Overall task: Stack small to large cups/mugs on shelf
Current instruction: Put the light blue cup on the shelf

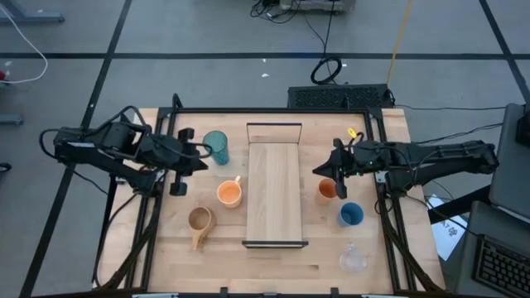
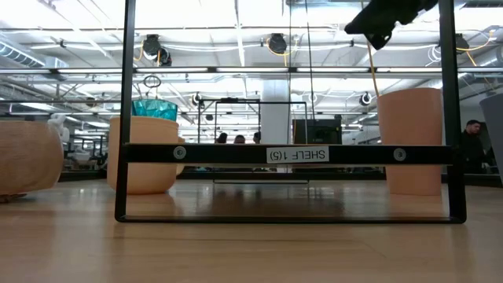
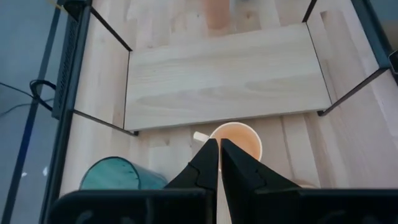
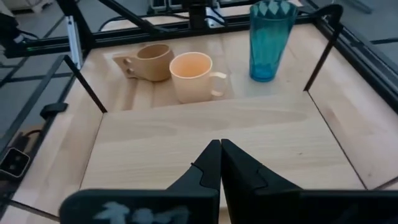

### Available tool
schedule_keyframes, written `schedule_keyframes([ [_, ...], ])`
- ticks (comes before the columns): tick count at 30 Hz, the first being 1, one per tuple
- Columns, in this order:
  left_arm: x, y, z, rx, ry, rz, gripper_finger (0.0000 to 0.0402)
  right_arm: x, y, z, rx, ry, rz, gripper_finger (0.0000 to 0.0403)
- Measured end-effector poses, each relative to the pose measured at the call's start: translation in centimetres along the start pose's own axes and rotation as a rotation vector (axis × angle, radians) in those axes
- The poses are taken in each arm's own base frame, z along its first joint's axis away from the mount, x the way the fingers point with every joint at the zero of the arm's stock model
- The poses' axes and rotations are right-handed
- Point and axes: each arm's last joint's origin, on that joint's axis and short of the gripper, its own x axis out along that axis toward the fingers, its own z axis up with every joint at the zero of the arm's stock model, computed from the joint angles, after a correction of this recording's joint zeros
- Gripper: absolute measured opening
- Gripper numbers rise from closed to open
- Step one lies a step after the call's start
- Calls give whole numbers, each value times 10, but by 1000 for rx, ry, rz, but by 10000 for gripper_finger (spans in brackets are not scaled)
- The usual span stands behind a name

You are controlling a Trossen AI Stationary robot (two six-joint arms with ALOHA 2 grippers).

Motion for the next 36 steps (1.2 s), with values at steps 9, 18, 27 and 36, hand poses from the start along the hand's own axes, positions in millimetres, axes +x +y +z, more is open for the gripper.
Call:
schedule_keyframes([
  [9,24,-9,-9,20,62,26,21,5,16,-13,-31,-6,-10,0],
  [18,49,-2,-20,-24,166,99,34,15,21,-31,-93,-28,24,0],
  [27,92,25,-16,21,341,99,149,24,18,-49,-104,-35,24,0],
  [36,117,54,-20,28,454,144,213,27,17,-57,-89,-29,24,0],
])
